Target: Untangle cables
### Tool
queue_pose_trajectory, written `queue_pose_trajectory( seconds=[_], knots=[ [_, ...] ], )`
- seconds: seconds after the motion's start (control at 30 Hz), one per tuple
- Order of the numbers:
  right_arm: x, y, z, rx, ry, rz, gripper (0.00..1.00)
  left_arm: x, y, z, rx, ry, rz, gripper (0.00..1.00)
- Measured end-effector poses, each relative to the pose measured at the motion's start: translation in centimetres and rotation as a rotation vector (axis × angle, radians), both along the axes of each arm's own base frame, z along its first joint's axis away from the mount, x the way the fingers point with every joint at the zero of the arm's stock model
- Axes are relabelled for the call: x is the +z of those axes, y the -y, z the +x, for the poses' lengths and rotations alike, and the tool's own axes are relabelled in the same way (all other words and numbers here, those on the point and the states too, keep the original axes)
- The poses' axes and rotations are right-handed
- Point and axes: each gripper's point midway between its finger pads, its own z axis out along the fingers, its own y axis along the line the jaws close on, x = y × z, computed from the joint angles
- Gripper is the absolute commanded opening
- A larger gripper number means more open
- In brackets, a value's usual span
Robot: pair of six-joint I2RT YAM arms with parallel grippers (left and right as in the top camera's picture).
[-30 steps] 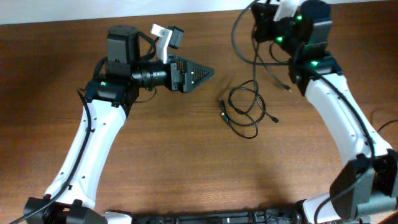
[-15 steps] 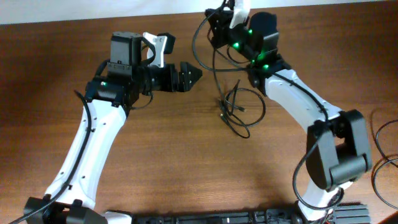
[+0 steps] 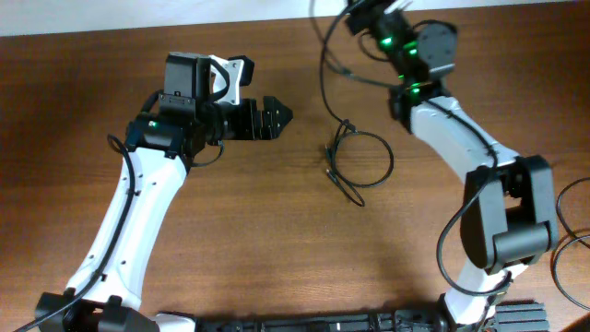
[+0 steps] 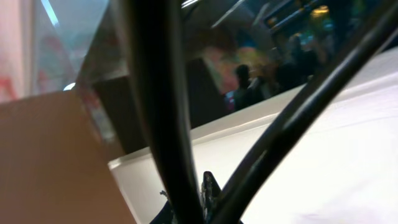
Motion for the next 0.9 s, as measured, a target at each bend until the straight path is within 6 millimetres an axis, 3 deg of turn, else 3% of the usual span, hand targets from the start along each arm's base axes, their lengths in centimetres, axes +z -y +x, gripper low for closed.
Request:
queue_pose_trajectory(
  seconds=[0.13,0.33,0.47,0.5,0.57,0.77,0.8,0.9],
  knots=[
    [1.6,6.1,0.5,-0.058,0.034,0.077,0.04,-0.1,0.0,-0.1,0.000,-0.006,0.002,0.96],
    [5.6,14.2,-1.8,-0.117,0.196,0.183,0.04,-0.1,-0.1,-0.1,0.001,-0.009,0.003,0.91],
    [5.7,17.9,-2.3,-0.119,0.182,0.199,0.04,0.0,0.0,-0.1,-0.005,-0.003,-0.001,0.84],
    [5.5,18.4,-2.4,-0.110,0.174,0.193,0.04,0.2,0.2,-0.1,-0.012,0.004,-0.010,0.84],
    [5.3,18.7,-2.5,-0.093,0.159,0.184,0.04,0.7,1.0,-0.1,-0.041,0.028,-0.028,1.00],
    [4.7,17.6,-2.6,-0.031,0.127,0.156,0.04,1.3,7.1,-2.4,-0.314,0.198,0.009,0.99],
    [4.7,17.5,-2.6,-0.025,0.125,0.153,0.04,1.2,8.9,-2.9,-0.385,0.245,0.014,0.99],
    [4.6,17.3,-2.7,-0.013,0.122,0.143,0.04,0.1,11.7,-3.4,-0.469,0.301,0.044,0.99]
  ],
)
